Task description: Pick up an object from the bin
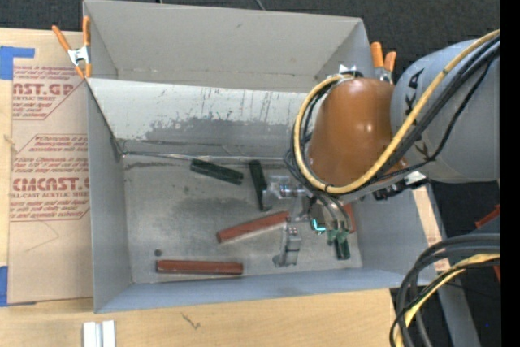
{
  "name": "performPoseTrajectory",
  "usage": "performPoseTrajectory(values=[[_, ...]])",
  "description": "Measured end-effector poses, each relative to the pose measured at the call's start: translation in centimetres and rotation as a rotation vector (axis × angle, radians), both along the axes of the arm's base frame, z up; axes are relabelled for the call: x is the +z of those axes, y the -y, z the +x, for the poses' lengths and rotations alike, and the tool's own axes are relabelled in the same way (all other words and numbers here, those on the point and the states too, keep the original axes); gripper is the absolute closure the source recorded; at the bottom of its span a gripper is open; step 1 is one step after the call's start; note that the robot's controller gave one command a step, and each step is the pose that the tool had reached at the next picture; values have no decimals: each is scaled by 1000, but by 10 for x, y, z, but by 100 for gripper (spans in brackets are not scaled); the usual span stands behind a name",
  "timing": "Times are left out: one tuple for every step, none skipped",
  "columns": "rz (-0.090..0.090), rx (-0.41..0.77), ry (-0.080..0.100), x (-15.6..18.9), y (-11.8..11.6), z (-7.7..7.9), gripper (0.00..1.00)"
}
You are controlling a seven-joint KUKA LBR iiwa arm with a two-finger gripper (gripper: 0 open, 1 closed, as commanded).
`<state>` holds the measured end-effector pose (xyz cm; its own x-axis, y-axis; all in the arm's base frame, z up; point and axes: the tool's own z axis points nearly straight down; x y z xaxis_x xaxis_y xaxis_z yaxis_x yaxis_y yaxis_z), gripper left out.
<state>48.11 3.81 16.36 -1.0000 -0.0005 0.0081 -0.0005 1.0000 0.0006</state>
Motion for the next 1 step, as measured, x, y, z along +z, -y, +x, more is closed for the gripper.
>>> performPoseTrajectory(values=[[0,-1,8,4,0,2,0]])
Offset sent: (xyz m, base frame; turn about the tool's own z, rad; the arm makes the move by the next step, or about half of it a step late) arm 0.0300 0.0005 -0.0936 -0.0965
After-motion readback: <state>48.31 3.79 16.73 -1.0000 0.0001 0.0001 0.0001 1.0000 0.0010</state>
